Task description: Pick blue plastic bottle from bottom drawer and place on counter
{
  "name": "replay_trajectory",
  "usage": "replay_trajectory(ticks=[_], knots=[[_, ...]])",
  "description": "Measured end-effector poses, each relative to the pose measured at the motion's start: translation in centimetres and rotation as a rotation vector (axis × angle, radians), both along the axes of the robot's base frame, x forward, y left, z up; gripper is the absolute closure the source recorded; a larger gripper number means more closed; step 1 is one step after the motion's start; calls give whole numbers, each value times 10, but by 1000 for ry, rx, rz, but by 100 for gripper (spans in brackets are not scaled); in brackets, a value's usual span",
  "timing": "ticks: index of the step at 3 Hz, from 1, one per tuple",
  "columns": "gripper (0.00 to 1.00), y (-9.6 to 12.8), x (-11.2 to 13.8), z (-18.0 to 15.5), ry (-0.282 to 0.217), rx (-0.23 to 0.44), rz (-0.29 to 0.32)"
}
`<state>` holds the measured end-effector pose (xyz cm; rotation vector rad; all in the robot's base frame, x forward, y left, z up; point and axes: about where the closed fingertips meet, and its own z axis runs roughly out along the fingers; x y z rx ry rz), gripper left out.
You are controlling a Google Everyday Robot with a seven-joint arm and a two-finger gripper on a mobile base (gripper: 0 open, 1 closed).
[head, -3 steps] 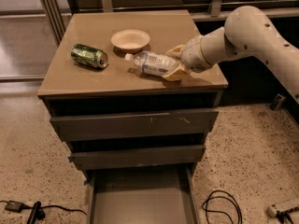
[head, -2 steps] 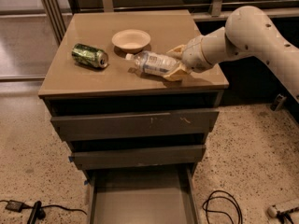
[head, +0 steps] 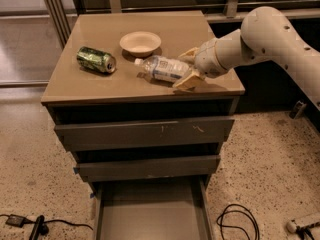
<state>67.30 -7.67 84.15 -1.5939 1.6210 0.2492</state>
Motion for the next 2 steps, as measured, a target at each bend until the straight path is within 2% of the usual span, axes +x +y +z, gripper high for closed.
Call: replay_trajectory(ticks=[1, 2], knots=[[0, 0, 0, 0, 0, 0, 0], [0, 0, 0, 0, 0, 0, 0]])
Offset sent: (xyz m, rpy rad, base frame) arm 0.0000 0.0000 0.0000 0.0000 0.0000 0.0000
